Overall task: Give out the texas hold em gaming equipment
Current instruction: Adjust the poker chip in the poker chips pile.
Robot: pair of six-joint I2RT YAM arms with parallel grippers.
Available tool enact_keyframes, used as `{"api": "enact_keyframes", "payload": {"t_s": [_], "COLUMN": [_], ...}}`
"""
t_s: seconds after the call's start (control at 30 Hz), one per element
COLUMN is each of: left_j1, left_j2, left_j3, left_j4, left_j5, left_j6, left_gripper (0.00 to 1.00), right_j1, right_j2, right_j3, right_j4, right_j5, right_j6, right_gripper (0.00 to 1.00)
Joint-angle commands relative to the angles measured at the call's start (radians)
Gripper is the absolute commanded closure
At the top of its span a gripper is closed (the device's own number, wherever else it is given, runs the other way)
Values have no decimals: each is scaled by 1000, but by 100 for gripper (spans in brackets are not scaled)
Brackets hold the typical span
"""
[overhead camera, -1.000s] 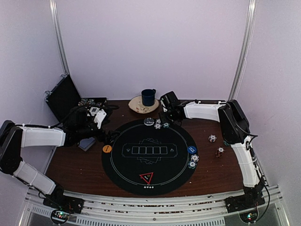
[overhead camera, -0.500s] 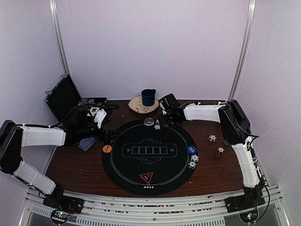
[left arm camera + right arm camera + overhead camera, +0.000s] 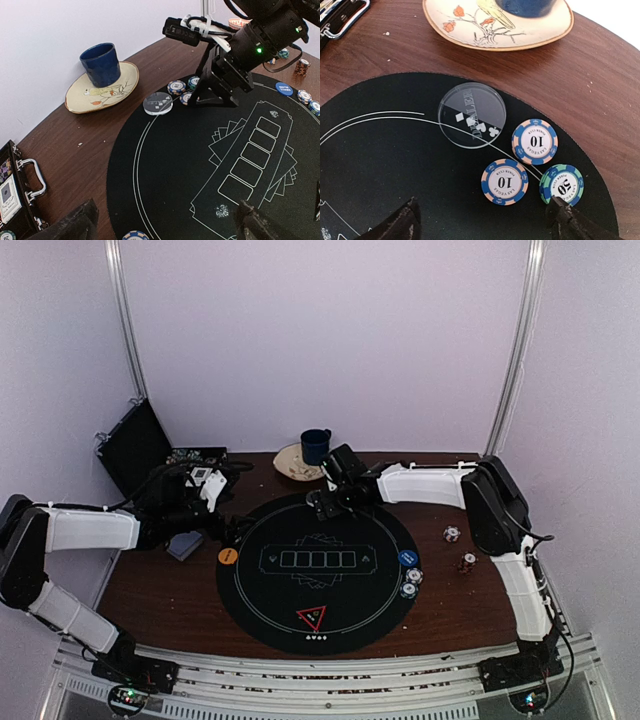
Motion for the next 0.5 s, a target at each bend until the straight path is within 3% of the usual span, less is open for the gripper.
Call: {"api": "enact_keyframes", "payload": {"t_s": [0.0, 0.07, 0.47], "left_j1": [5, 5, 6], "left_j2": [3, 6, 10], "left_j3": [23, 24, 26], "left_j4": [41, 39, 39], "left_j5": [4, 3, 1], "left_j6": [-3, -2, 0], "left_gripper": [2, 2, 2], "right_j1": [16, 18, 15], "right_j2": [-72, -116, -438], "right_j3": [-58, -115, -459], "right_j4": [-25, -27, 37], "right_j5": [46, 63, 206], "right_j6": [22, 40, 160], "right_gripper": [7, 0, 1]}}
